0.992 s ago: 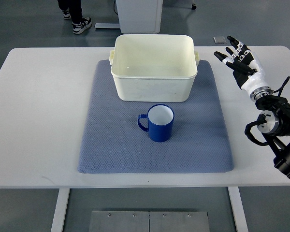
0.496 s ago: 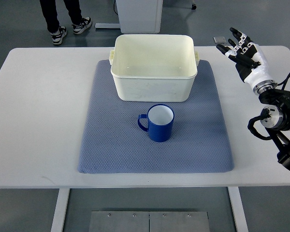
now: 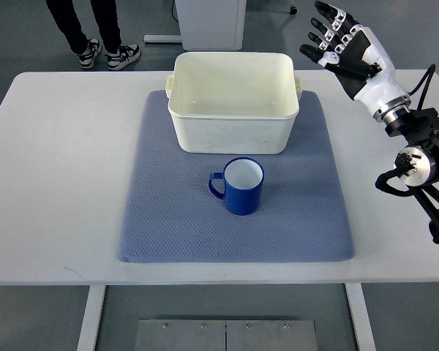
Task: Place cup in box with right hand
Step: 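Swing the right hand over the cream box toward the blue mug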
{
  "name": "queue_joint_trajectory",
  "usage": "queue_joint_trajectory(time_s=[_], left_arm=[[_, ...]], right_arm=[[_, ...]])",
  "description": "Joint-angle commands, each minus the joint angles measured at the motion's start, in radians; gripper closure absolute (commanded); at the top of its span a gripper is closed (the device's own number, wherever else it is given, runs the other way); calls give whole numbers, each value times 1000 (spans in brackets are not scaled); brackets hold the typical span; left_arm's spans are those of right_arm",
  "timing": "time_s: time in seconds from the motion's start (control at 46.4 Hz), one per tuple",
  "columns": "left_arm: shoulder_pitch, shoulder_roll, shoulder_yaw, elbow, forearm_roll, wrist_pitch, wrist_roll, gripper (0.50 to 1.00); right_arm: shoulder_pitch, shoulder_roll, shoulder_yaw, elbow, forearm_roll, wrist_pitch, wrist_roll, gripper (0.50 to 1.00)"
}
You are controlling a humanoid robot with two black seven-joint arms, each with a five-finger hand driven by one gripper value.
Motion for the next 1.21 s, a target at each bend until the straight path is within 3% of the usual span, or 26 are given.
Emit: queue_joint_trajectory(time_s=[0.0, 0.431, 1.186], left_arm=[[0, 0, 0, 0, 0, 0, 0, 500], [0, 0, 0, 0, 0, 0, 0, 500], [0, 0, 0, 0, 0, 0, 0, 500]], right_arm=[[1, -4, -18, 43, -20, 0, 1, 500], [16, -5, -134, 185, -166, 1, -2, 500], [21, 39, -286, 126, -296, -10, 7, 500]])
